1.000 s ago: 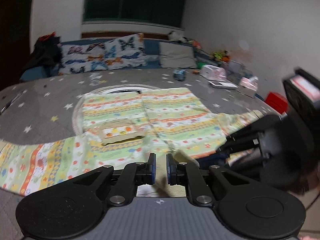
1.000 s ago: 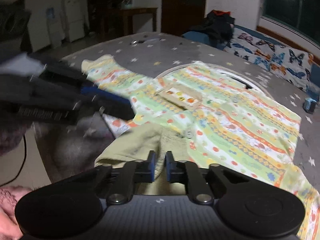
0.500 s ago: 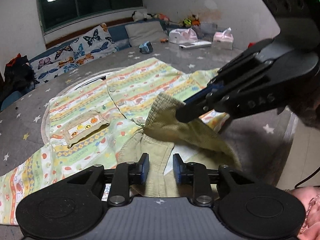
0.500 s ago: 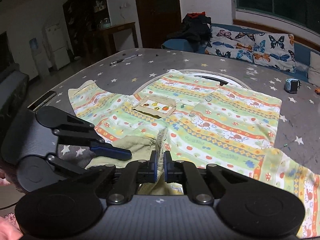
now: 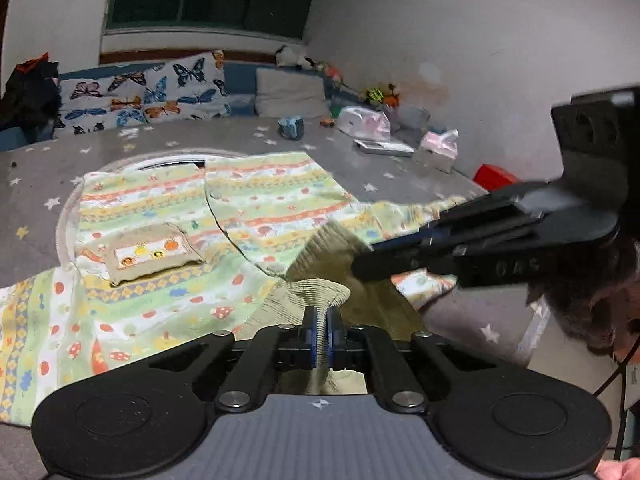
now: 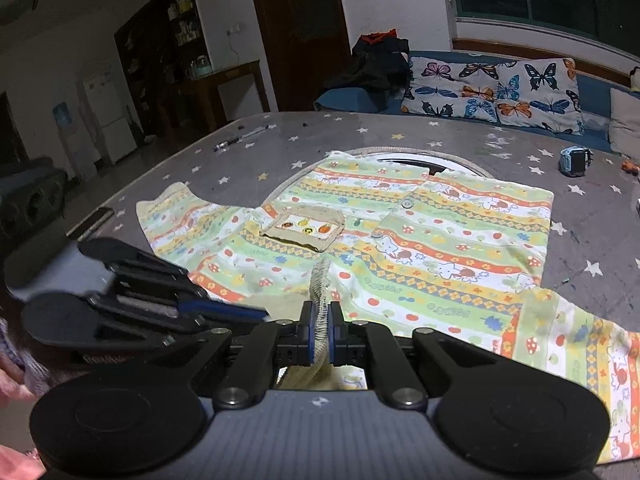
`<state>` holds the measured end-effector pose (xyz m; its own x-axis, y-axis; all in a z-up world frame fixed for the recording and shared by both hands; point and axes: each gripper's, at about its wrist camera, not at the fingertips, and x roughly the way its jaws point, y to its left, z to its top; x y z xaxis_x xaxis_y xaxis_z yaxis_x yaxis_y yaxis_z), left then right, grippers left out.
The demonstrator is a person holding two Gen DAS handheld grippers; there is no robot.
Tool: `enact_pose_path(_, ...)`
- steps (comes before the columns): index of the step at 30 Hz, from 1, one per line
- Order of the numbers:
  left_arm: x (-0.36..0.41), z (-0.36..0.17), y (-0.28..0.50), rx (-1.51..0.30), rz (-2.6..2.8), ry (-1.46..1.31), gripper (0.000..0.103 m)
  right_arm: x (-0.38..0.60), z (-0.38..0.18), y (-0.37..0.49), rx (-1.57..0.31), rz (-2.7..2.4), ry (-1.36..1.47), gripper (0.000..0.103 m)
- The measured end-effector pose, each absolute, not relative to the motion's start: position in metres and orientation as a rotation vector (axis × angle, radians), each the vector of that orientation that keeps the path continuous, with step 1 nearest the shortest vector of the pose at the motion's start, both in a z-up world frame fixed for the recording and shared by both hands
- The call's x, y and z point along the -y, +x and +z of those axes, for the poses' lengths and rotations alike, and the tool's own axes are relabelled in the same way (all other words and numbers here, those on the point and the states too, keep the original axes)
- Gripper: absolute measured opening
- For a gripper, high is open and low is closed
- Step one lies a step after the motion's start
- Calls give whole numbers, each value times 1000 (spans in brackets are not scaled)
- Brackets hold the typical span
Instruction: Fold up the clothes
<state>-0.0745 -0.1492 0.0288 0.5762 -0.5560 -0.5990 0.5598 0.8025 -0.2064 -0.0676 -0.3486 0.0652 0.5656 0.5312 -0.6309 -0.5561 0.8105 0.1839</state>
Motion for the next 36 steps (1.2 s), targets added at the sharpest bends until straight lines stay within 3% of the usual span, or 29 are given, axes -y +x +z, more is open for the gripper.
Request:
enact_pose_path(5, 158, 14, -69, -734, -664, 38, 6, 338, 66, -72, -730, 672, -63, 5)
enact_pose_path(14, 135, 32, -97, -695, -675, 107, 12, 310, 42, -73, -809, 758, -141, 5)
enact_pose_path(18, 114, 49, -101, -660, -619, 72, 22, 303, 33, -74, -831, 777, -173, 8)
enact_pose_path(26, 125, 56, -76, -625, -595, -14, 22, 319, 45, -76, -808, 748, -113, 12)
enact_pose_path(36, 147, 20, -50, -742, -567, -27, 19, 336, 40, -85, -832, 732, -93, 19)
